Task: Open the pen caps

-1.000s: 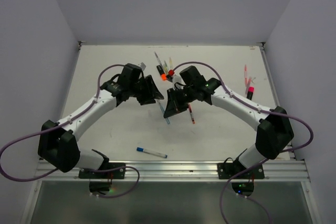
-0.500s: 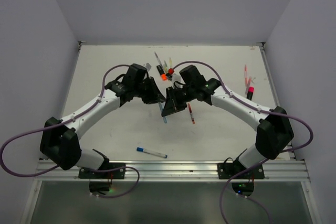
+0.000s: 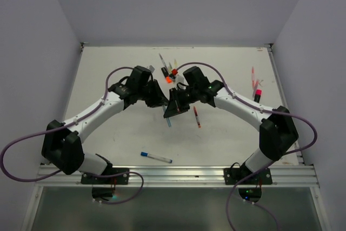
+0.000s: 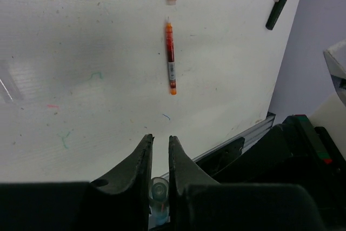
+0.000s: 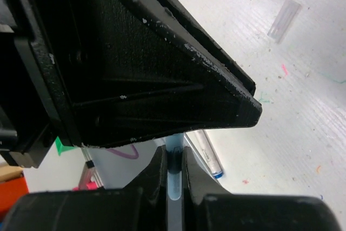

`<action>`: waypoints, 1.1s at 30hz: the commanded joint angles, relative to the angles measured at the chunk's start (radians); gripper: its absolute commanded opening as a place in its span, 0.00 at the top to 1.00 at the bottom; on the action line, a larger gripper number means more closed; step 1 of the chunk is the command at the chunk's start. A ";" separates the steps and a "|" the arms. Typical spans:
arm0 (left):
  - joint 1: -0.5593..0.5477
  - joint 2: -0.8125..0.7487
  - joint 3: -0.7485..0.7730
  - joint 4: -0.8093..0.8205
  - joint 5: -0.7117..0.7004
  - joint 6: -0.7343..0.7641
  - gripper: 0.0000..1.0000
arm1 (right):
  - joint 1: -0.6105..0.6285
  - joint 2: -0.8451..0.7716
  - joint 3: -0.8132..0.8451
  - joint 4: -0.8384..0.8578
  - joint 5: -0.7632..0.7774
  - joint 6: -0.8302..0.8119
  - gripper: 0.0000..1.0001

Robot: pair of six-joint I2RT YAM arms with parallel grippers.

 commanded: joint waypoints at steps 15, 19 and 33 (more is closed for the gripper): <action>0.274 0.218 0.298 0.034 0.046 0.166 1.00 | 0.123 -0.105 -0.160 -0.060 0.143 -0.001 1.00; 0.293 0.182 0.258 0.017 0.000 0.203 1.00 | 0.073 -0.090 -0.115 -0.081 0.165 -0.015 1.00; 0.284 0.381 0.288 -0.204 -0.184 0.391 1.00 | -0.305 0.236 0.316 -0.331 0.416 -0.208 1.00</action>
